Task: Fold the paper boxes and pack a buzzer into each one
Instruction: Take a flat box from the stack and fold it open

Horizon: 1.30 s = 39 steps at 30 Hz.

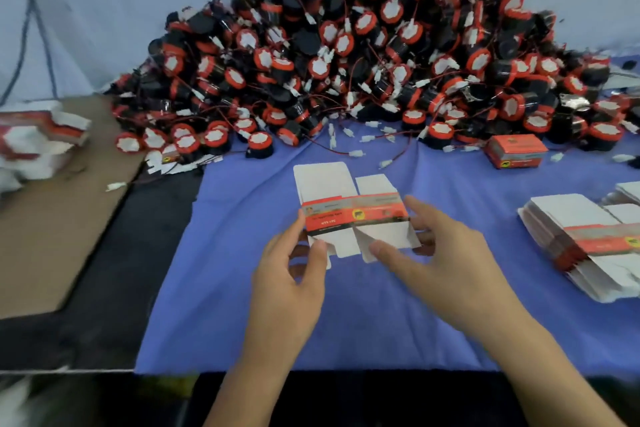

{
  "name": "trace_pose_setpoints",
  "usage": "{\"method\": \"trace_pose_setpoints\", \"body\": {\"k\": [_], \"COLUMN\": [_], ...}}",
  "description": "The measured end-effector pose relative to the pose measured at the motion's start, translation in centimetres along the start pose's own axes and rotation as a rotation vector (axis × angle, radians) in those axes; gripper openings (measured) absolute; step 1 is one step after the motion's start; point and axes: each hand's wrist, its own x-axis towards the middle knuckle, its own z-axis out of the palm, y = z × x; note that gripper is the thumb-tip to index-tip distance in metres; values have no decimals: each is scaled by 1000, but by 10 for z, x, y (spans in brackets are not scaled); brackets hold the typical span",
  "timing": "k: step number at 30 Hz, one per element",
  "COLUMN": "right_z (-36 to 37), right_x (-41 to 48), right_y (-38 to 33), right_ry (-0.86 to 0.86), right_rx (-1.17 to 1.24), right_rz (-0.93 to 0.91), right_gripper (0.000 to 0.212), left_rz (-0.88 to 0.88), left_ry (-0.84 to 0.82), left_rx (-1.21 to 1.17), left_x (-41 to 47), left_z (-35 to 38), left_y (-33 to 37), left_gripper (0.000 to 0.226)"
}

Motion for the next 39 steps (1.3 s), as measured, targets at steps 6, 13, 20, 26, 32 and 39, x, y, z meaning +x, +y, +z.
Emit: {"method": "trace_pose_setpoints", "body": {"k": [6, 13, 20, 26, 32, 39], "right_z": [37, 56, 48, 25, -1, -3], "right_x": [-4, -13, -18, -20, -5, -13], "right_y": [-15, -34, -46, -45, -44, -38], "right_ry": [-26, -127, -128, -193, -436, -541], "right_rx": [23, 172, 651, 613, 950, 876], "right_rz": [37, 78, 253, 304, 383, 303], "right_gripper": [44, 56, 39, 45, 52, 42], "left_rz": [21, 126, 224, 318, 430, 456], "left_ry": [26, -111, -121, -103, -390, -440], "left_rx": [168, 109, 33, 5, 192, 180], "left_x": [-8, -17, -15, -11, -13, -20], "left_z": [-34, -28, -47, -71, -86, -93], "left_y": [-11, -2, -5, 0, 21, 31], "left_gripper": [42, 71, 81, 62, 80, 82]}}
